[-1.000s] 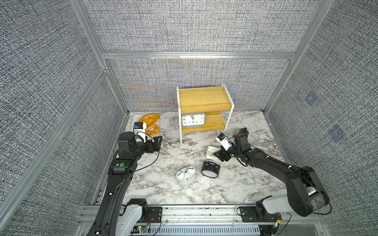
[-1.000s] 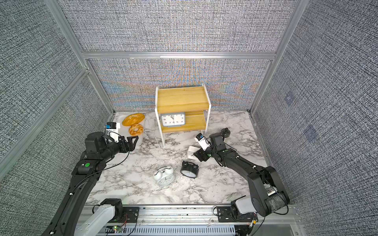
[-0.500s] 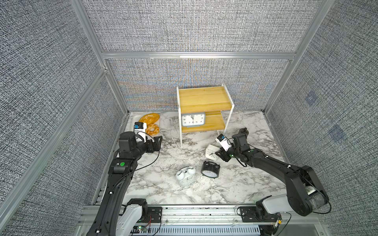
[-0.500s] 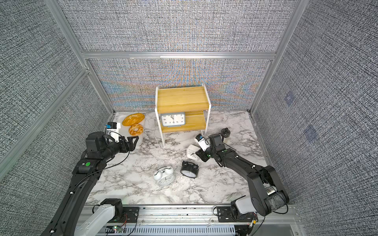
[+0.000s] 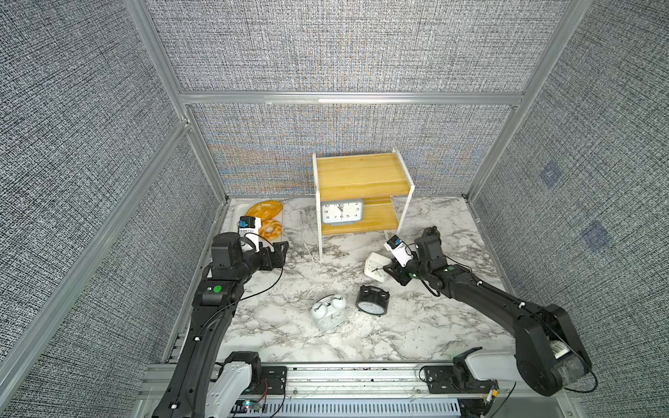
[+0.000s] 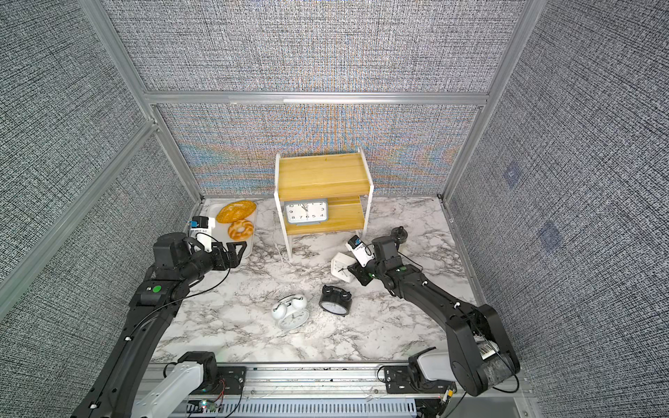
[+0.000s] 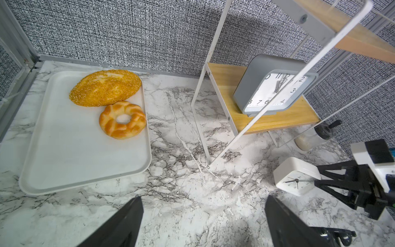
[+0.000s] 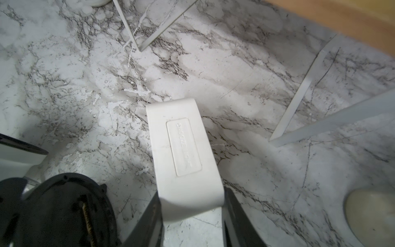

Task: Place the alarm clocks on the shelf by style
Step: Pick up the alarm from the center of the board.

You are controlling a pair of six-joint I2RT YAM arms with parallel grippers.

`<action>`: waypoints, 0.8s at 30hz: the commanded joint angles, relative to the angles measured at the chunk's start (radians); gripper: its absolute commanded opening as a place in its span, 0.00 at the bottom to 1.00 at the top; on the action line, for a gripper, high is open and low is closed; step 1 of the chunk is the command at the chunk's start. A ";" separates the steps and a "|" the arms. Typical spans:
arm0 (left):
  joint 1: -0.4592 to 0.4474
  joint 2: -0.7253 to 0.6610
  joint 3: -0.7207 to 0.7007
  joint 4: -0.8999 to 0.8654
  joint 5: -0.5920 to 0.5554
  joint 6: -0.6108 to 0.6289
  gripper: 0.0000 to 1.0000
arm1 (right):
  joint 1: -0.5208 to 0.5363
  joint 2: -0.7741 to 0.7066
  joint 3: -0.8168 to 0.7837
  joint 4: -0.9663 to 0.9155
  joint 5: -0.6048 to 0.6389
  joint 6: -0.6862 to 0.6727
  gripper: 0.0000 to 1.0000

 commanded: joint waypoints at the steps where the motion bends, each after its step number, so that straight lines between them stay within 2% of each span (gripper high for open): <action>1: 0.001 0.008 0.007 0.013 0.055 -0.004 0.95 | -0.001 -0.042 0.001 0.012 -0.016 0.011 0.28; 7: -0.004 0.010 -0.011 0.090 0.230 0.014 0.92 | -0.001 -0.115 0.025 -0.022 -0.065 0.033 0.26; 10: -0.030 0.001 -0.027 0.153 0.317 0.038 0.91 | 0.000 -0.159 0.038 -0.027 -0.124 0.033 0.26; 13: -0.066 -0.002 -0.037 0.218 0.451 0.089 0.89 | 0.001 -0.185 0.055 -0.041 -0.189 0.026 0.26; 19: -0.244 0.066 0.022 0.210 0.454 0.229 0.91 | 0.004 -0.177 0.160 -0.103 -0.298 -0.025 0.26; 21: -0.293 0.133 0.089 0.150 0.467 0.289 0.90 | 0.007 -0.164 0.197 -0.137 -0.334 -0.054 0.26; 24: -0.320 0.236 0.217 0.012 0.486 0.417 0.88 | 0.019 -0.140 0.253 -0.199 -0.367 -0.102 0.26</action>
